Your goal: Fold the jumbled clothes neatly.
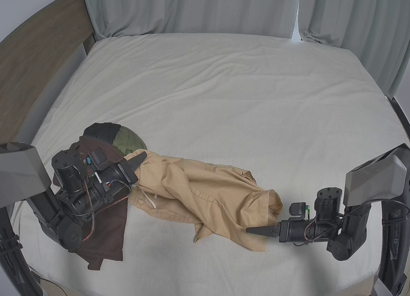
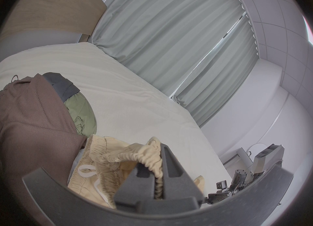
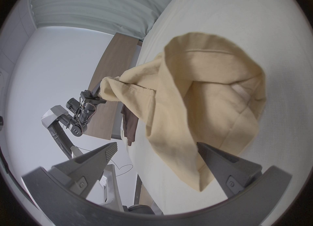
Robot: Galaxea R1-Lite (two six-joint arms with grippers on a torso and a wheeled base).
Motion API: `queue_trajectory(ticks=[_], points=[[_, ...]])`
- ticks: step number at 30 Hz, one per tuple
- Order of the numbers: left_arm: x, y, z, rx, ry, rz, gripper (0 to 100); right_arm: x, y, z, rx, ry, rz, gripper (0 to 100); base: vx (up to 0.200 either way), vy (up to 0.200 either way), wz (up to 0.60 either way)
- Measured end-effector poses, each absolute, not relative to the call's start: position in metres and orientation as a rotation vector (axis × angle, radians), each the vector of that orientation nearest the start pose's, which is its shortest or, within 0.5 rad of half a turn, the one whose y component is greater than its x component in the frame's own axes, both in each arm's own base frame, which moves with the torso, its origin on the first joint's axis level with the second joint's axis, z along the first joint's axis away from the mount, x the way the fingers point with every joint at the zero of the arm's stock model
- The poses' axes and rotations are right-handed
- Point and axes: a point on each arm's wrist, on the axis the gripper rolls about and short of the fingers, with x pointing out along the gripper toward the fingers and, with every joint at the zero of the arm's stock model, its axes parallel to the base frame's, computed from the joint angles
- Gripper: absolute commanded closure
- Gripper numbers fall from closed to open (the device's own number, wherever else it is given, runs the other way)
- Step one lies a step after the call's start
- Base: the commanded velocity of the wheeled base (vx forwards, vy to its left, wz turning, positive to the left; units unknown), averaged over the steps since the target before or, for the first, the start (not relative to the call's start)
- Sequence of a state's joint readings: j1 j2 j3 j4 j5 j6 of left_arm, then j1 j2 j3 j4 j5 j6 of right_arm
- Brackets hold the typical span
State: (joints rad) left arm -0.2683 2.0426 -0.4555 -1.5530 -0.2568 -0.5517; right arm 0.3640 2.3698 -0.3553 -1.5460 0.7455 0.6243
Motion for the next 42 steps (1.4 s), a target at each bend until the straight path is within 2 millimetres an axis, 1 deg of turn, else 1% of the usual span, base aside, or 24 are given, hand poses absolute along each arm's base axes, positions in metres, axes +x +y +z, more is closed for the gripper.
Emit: queue_trajectory(ticks=[5,9,27,28,42], points=[[0.298,-0.088,0.088,-0.539,0.180,-0.503,100,0.271,0.128,-0.021,0.627,0.791,0.939,0,0.000,0.000,0.00],[0.298,-0.088,0.088,-0.539,0.179,-0.503,100,0.272,0.131,-0.020,0.622,0.784,0.952,0,0.000,0.000,0.00],[0.299,-0.088,0.088,-0.538,0.176,-0.504,100,0.270,0.132,-0.028,0.583,0.793,0.961,0,0.000,0.000,0.00],[0.299,-0.088,0.088,-0.538,0.176,-0.504,100,0.270,0.133,-0.029,0.583,0.794,0.962,100,0.000,0.000,0.00],[0.298,-0.089,0.089,-0.538,0.176,-0.509,100,0.270,0.133,-0.030,0.581,0.794,0.965,100,0.000,0.000,0.00]])
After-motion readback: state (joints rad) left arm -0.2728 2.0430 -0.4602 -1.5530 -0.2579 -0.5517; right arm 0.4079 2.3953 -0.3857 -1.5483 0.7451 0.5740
